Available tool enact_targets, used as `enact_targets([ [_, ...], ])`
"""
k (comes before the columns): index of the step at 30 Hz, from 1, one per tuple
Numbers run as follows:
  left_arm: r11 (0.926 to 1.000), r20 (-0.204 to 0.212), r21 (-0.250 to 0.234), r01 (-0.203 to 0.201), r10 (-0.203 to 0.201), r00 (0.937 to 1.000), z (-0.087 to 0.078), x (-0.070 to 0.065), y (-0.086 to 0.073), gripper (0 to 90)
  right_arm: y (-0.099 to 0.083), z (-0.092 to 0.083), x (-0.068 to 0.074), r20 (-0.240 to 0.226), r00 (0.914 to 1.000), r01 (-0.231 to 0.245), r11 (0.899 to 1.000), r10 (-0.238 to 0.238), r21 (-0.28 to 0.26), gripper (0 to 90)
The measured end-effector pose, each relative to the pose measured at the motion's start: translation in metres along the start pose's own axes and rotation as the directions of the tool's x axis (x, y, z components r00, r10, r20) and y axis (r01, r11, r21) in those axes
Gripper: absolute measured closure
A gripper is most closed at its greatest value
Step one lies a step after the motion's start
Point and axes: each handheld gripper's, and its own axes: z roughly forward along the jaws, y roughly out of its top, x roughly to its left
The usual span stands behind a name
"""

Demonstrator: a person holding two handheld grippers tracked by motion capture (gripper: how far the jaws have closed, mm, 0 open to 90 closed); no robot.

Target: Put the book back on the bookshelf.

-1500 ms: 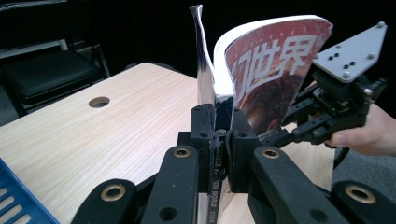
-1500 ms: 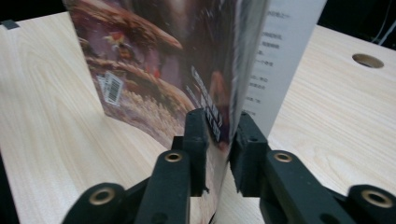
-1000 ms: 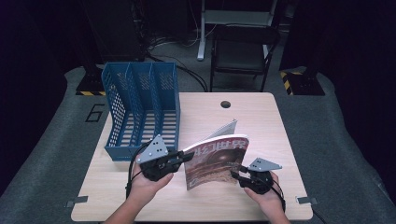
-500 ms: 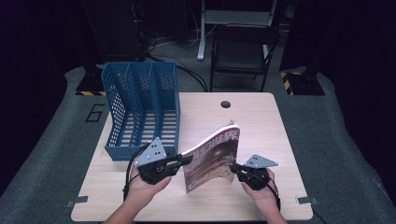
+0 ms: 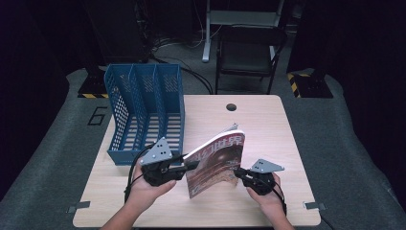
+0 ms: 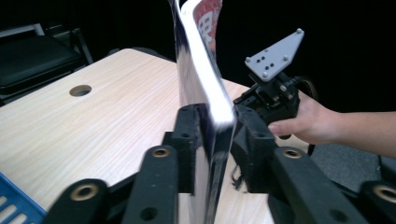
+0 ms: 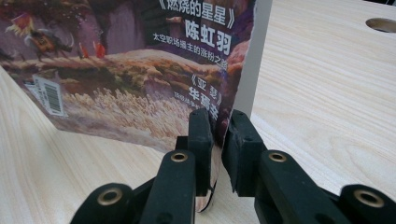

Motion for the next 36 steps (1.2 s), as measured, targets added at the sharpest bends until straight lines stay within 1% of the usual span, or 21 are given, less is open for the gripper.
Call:
enact_targets([
  [1, 1.0000, -0.003, 0.000, 0.000, 0.000, 1.0000, 0.001, 0.001, 0.003, 67.1, 0.000, 0.000, 0.000, -0.002, 1.0000, 0.003, 1.000, -0.003, 0.000, 81.0],
  [3, 0.9998, -0.004, 0.017, 0.008, -0.008, 1.0000, 0.004, 0.004, 0.010, 64.0, -0.001, -0.001, 0.000, -0.013, 0.9999, 0.002, 1.000, -0.001, 0.002, 81.1],
  [5, 0.9988, -0.001, 0.043, 0.026, -0.026, 0.9997, 0.007, 0.006, 0.015, 62.2, -0.001, -0.001, 0.000, -0.013, 0.9999, 0.005, 1.000, -0.005, 0.003, 81.2],
  [6, 0.9980, -0.008, 0.059, 0.023, -0.023, 0.9997, 0.008, 0.006, 0.018, 62.0, -0.001, -0.001, 0.000, -0.013, 0.9999, 0.006, 1.000, -0.006, 0.002, 81.2],
  [7, 0.9966, -0.007, 0.079, 0.023, -0.023, 0.9997, 0.010, 0.006, 0.022, 61.7, -0.001, -0.001, -0.001, -0.011, 0.9997, 0.021, 1.000, -0.021, -0.001, 81.3],
  [9, 0.9950, 0.001, 0.100, 0.008, -0.008, 1.0000, 0.012, 0.007, 0.027, 61.8, -0.001, -0.001, 0.000, -0.009, 0.9998, 0.019, 1.000, -0.019, 0.000, 81.3],
  [10, 0.9950, -0.007, 0.099, 0.010, -0.009, 0.9999, 0.014, 0.007, 0.028, 61.8, -0.001, -0.001, 0.000, -0.012, 0.9999, 0.011, 1.000, -0.011, -0.001, 81.3],
  [11, 0.9942, -0.006, 0.105, 0.021, -0.021, 0.9998, 0.015, 0.006, 0.030, 61.8, -0.001, -0.001, 0.000, -0.011, 0.9999, 0.012, 1.000, -0.012, -0.001, 81.3],
  [13, 0.9929, -0.004, 0.117, 0.022, -0.021, 0.9998, 0.019, 0.006, 0.033, 61.9, -0.001, -0.001, 0.000, -0.010, 0.9999, 0.013, 1.000, -0.013, -0.002, 81.3],
  [14, 0.9912, -0.005, 0.132, 0.012, -0.011, 0.9999, 0.020, 0.007, 0.034, 62.1, -0.001, -0.001, 0.000, -0.008, 0.9999, 0.014, 1.000, -0.014, 0.000, 81.3],
  [15, 0.9898, -0.016, 0.142, 0.013, -0.011, 0.9998, 0.022, 0.007, 0.035, 62.6, -0.001, -0.001, 0.000, -0.008, 0.9999, 0.014, 1.000, -0.014, -0.001, 81.3],
  [17, 0.9881, -0.017, 0.153, 0.017, -0.015, 0.9997, 0.025, 0.008, 0.036, 65.7, -0.001, -0.001, 0.000, -0.007, 0.9999, 0.013, 1.000, -0.013, -0.001, 81.3],
  [19, 0.9879, -0.018, 0.154, 0.017, -0.015, 0.9997, 0.027, 0.009, 0.036, 67.2, -0.001, -0.002, 0.000, -0.009, 0.9998, 0.016, 1.000, -0.016, -0.001, 81.3],
  [22, 0.9853, -0.021, 0.169, 0.027, -0.024, 0.9995, 0.029, 0.010, 0.036, 68.7, -0.001, -0.002, 0.000, -0.011, 0.9998, 0.016, 1.000, -0.016, 0.001, 81.3],
  [23, 0.9821, -0.022, 0.187, 0.024, -0.020, 0.9996, 0.029, 0.010, 0.037, 69.7, -0.001, -0.002, 0.000, -0.010, 0.9999, 0.014, 1.000, -0.014, 0.000, 81.3],
  [25, 0.9803, -0.033, 0.196, 0.026, -0.020, 0.9993, 0.031, 0.009, 0.039, 69.9, -0.001, -0.002, 0.000, -0.010, 0.9998, 0.016, 1.000, -0.016, -0.001, 81.3],
  [28, 0.9751, -0.030, 0.216, 0.052, -0.047, 0.9985, 0.033, 0.010, 0.043, 69.1, -0.001, -0.002, 0.000, -0.009, 0.9998, 0.017, 1.000, -0.017, 0.000, 81.2],
  [30, 0.9711, -0.033, 0.231, 0.059, -0.053, 0.9981, 0.035, 0.010, 0.046, 69.2, -0.001, -0.002, 0.000, -0.009, 0.9998, 0.016, 1.000, -0.016, 0.000, 81.2],
  [31, 0.9691, -0.032, 0.239, 0.060, -0.054, 0.9980, 0.036, 0.010, 0.047, 69.2, -0.001, -0.002, 0.000, -0.009, 0.9998, 0.016, 1.000, -0.016, 0.000, 81.2],
  [35, 0.9656, -0.035, 0.252, 0.063, -0.056, 0.9978, 0.039, 0.010, 0.050, 69.1, -0.001, -0.002, 0.000, -0.010, 0.9998, 0.015, 1.000, -0.015, 0.000, 81.2],
  [36, 0.9640, -0.031, 0.260, 0.054, -0.048, 0.9984, 0.040, 0.010, 0.051, 69.4, -0.001, -0.002, 0.000, -0.009, 0.9998, 0.016, 1.000, -0.016, 0.001, 81.2],
])
